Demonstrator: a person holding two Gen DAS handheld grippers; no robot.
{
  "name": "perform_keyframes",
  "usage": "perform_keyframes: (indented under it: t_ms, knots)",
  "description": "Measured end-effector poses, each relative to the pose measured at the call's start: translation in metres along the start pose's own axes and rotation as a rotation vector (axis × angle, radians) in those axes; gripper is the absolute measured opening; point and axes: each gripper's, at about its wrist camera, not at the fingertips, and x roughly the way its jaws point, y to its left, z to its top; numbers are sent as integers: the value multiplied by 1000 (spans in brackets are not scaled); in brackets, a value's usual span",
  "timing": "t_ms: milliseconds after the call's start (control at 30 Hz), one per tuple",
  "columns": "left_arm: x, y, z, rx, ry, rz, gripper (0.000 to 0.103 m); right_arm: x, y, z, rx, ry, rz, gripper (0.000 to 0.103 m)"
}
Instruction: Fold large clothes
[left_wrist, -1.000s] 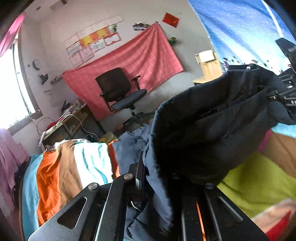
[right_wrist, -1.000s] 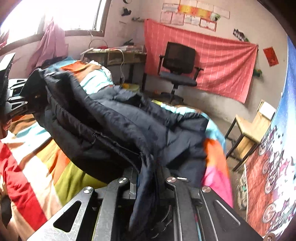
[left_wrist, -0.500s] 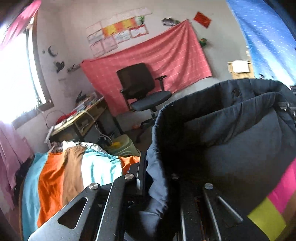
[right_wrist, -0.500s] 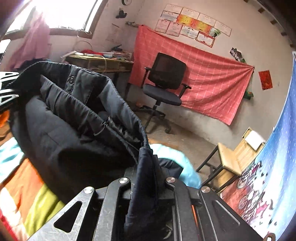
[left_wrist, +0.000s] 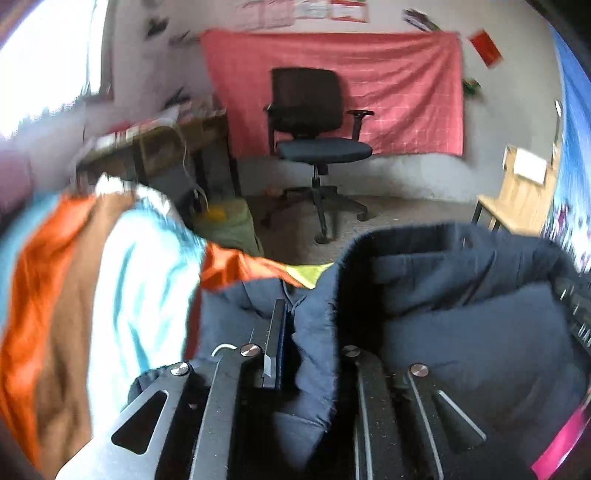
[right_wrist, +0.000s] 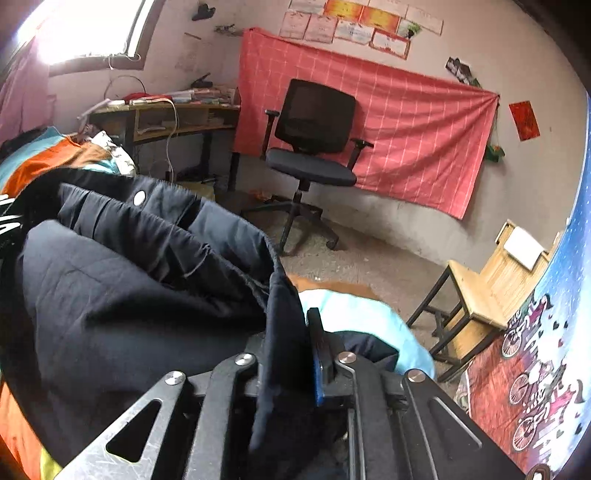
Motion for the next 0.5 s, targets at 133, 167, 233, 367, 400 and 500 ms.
perform_keyframes:
  t_ms: [133, 167, 233, 367, 400, 500]
  knots:
    - [-8, 11, 0, -54, -46, -49, 40, 8, -2, -7, 12, -18, -27, 34]
    - [-16, 13, 3, -66, -79, -56, 52, 10, -4, -6, 26, -20, -40, 48]
    - [-38, 18, 6, -94, -177, -58, 90, 8, -12, -6, 61, -39, -61, 75]
    - [-64, 27, 22, -134, -232, -150, 91, -9, -29, -4, 93, -112, 13, 92]
    - [-71, 25, 20, -123, -220, -158, 91, -11, -32, -3, 91, -108, 28, 93]
    - [-90, 18, 6, -41, -197, -192, 91, -24, -39, -4, 118, -117, 84, 93]
